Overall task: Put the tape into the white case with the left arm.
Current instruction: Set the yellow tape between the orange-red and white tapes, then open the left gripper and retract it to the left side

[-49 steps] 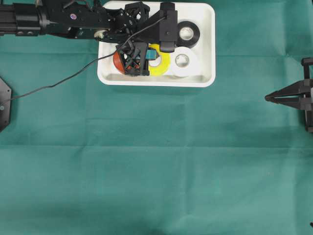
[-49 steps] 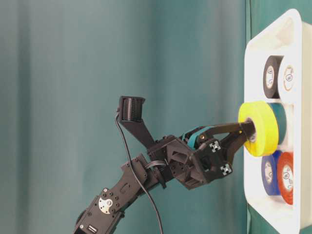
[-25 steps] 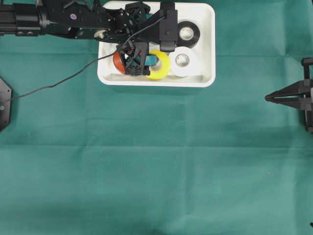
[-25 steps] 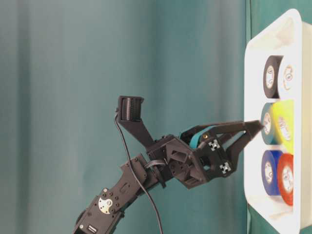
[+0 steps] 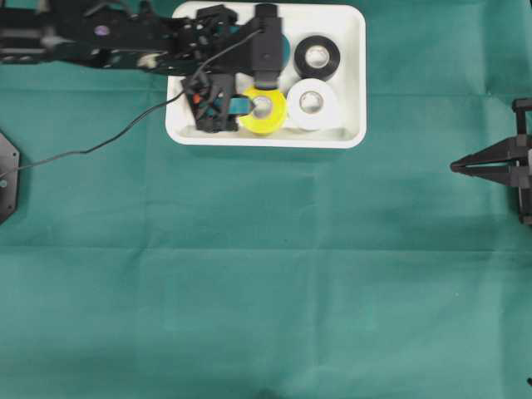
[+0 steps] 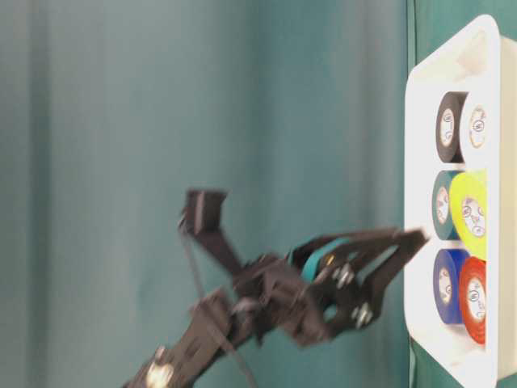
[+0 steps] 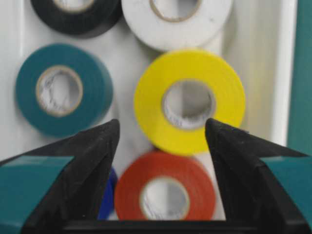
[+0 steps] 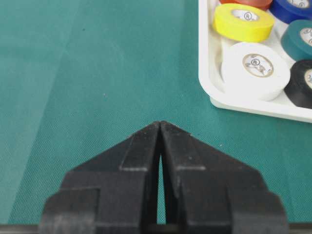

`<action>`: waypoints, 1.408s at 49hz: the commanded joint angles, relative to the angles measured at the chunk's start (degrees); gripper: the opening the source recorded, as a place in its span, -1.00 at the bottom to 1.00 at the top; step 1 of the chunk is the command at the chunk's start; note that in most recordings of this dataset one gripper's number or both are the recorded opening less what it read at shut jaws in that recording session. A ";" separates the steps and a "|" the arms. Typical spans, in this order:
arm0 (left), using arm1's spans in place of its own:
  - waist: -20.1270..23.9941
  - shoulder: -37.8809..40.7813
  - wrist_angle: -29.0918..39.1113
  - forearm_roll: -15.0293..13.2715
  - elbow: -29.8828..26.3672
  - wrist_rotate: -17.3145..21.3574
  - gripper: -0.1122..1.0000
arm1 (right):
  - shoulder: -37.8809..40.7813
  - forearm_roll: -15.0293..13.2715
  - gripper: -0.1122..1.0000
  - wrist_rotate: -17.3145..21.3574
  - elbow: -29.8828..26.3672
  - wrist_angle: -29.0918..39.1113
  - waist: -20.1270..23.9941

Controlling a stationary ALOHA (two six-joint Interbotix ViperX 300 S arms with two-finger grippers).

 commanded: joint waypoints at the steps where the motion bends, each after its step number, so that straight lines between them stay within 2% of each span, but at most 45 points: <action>1: -0.97 -5.62 -0.79 -0.18 2.02 -0.97 0.45 | 0.35 -0.09 -0.97 0.09 -0.62 -0.53 0.00; 18: -2.90 -21.80 -5.01 -0.18 17.23 -5.62 0.45 | 0.35 -0.09 -0.97 0.09 -0.62 -0.53 0.00; 34: -4.31 -36.04 -12.22 -0.26 29.36 -6.33 0.44 | 0.35 -0.09 -0.97 0.09 -0.62 -0.53 0.00; 49: -6.59 -44.30 -12.66 -0.35 36.74 -6.42 0.44 | 0.44 -0.09 -0.97 0.09 -0.62 -0.53 0.00; 62: -6.77 -53.44 -14.85 -0.35 41.66 -6.42 0.44 | 0.35 -0.09 -0.97 0.09 -0.62 -0.62 0.00; 69: -7.73 -55.81 -15.12 -0.35 43.42 -6.33 0.44 | 0.35 -0.09 -0.97 0.09 -0.62 -0.53 0.00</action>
